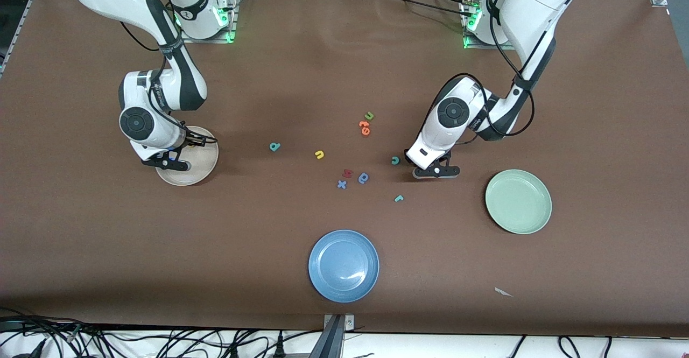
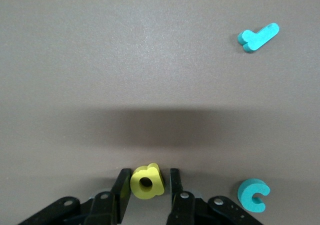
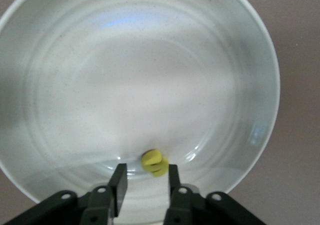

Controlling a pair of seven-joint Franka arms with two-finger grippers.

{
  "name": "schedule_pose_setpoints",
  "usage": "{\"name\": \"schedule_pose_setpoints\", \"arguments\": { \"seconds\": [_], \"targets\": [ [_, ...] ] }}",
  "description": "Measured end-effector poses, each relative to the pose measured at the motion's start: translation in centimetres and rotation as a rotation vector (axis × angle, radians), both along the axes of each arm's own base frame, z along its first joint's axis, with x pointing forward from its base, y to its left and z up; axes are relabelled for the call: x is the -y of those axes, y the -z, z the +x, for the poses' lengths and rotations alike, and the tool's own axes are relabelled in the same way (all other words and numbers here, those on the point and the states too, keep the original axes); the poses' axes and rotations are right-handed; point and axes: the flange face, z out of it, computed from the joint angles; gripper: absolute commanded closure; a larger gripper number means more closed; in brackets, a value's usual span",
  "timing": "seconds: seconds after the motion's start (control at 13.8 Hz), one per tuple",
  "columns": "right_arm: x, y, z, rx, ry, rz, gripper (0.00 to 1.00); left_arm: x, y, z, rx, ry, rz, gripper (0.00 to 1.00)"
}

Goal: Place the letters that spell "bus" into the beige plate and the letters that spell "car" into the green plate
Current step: 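Drop the yellow s onto the beige plate with the right gripper, then grasp the teal p with the right gripper while the left gripper carries the a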

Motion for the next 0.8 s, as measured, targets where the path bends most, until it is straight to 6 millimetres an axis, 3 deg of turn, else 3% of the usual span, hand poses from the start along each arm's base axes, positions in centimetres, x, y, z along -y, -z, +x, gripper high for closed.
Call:
{"name": "schedule_pose_setpoints", "arguments": {
  "seconds": [0.15, 0.29, 0.51, 0.58, 0.8],
  "targets": [
    [-0.3, -1.2, 0.8, 0.028, -0.002, 0.007, 0.01, -0.1, 0.0, 0.0, -0.001, -0.001, 0.002, 0.72],
    [-1.9, -3.3, 1.7, 0.050, 0.012, 0.018, 0.01, -0.1, 0.0, 0.0, -0.002, -0.002, 0.002, 0.74],
    [-9.0, -5.3, 1.5, 0.081, 0.136, 0.053, 0.03, -0.1, 0.0, 0.0, -0.002, -0.002, 0.002, 0.78],
    [-11.4, -5.6, 1.1, 0.090, 0.180, 0.056, 0.12, -0.1, 0.0, 0.0, -0.002, -0.002, 0.002, 0.78],
    [-16.2, -5.5, 0.2, 0.145, 0.317, 0.064, 0.14, -0.2, -0.1, 0.0, -0.003, 0.000, 0.003, 0.80]
  ]
}}
